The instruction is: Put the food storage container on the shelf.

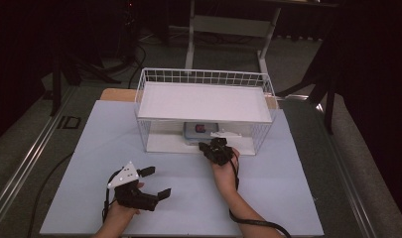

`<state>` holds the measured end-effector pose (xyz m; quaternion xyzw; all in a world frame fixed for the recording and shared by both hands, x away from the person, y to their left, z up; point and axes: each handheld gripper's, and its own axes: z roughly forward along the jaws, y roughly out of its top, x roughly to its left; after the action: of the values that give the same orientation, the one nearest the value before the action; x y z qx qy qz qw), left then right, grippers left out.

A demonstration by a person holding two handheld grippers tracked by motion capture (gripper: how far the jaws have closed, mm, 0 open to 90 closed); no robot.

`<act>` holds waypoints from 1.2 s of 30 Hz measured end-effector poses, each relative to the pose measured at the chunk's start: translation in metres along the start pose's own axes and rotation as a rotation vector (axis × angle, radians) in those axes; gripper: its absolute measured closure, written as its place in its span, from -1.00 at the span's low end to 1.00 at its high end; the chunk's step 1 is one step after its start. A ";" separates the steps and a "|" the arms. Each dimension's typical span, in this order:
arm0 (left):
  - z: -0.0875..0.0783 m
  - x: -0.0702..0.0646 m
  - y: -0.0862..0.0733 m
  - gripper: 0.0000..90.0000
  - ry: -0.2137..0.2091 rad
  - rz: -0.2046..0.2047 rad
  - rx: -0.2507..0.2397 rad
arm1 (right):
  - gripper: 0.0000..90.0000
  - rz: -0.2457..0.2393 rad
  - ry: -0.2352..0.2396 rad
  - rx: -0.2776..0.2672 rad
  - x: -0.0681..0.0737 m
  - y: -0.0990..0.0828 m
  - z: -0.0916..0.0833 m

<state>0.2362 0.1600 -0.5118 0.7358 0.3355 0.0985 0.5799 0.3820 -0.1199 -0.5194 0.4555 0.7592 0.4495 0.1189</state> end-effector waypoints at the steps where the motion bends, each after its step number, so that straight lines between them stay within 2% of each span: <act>1: 0.000 0.000 0.000 -0.95 0.000 0.000 0.000 | 1.00 0.000 0.000 0.000 0.000 0.000 0.000; 5: -0.001 0.000 0.000 -0.95 0.004 0.006 -0.002 | 1.00 0.003 -0.018 -0.013 -0.004 0.007 0.008; 10: -0.001 0.000 -0.001 -0.95 0.006 0.010 -0.002 | 1.00 0.035 -0.019 -0.013 -0.004 0.013 0.012; 15: -0.002 -0.001 -0.001 -0.95 0.000 0.012 -0.005 | 1.00 0.005 -0.030 -0.020 -0.005 0.017 0.015; 19: -0.002 -0.001 -0.001 -0.95 -0.005 0.009 -0.004 | 1.00 0.062 -0.032 -0.013 -0.009 0.020 0.013; 20: -0.001 -0.001 -0.001 -0.95 -0.004 0.006 -0.002 | 1.00 0.112 -0.012 0.019 -0.008 0.021 0.011; 21: -0.001 -0.001 -0.001 -0.95 -0.004 0.005 -0.003 | 1.00 0.123 -0.010 0.024 -0.008 0.021 0.011; 24: -0.001 -0.001 -0.002 -0.95 0.001 0.004 0.001 | 1.00 0.068 -0.032 0.003 -0.007 0.021 0.013; 25: -0.001 -0.001 -0.002 -0.95 0.001 0.005 -0.002 | 1.00 0.073 -0.030 0.002 -0.008 0.020 0.013; 28: -0.001 -0.001 -0.001 -0.95 -0.005 0.012 -0.005 | 1.00 0.050 -0.029 -0.021 -0.009 0.019 0.014; 33: 0.000 -0.003 -0.001 -0.95 -0.004 0.023 -0.004 | 0.95 -0.047 -0.040 -0.021 -0.002 0.010 0.009; 36: 0.000 -0.003 -0.002 -0.95 -0.008 0.019 -0.004 | 0.90 -0.055 -0.032 -0.023 0.000 0.007 0.005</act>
<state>0.2333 0.1579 -0.5125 0.7383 0.3258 0.1018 0.5818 0.3890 -0.1158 -0.5166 0.4400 0.7642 0.4477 0.1486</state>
